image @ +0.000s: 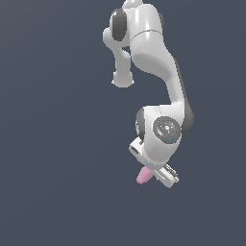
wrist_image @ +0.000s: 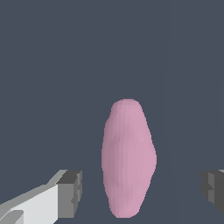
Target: Pick up the object and move it to a goal position.
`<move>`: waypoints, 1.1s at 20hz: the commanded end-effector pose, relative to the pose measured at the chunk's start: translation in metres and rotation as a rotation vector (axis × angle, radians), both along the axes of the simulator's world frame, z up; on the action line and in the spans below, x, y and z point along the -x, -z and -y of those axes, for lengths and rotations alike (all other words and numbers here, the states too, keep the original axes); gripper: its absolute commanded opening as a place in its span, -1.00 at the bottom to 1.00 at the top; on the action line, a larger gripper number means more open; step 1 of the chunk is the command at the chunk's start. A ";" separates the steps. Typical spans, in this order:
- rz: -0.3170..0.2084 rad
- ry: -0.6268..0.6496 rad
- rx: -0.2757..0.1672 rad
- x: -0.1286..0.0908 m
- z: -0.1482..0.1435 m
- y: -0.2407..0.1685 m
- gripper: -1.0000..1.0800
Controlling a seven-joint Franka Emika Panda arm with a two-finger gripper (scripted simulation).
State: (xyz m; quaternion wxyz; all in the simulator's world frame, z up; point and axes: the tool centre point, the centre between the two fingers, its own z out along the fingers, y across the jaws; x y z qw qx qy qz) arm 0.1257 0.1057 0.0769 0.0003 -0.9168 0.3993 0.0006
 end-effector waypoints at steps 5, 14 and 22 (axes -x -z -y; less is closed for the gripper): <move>0.000 0.011 0.001 -0.001 -0.001 0.002 0.92; 0.001 0.014 0.001 0.000 -0.001 0.039 0.92; 0.001 0.015 0.001 -0.001 -0.001 0.052 0.92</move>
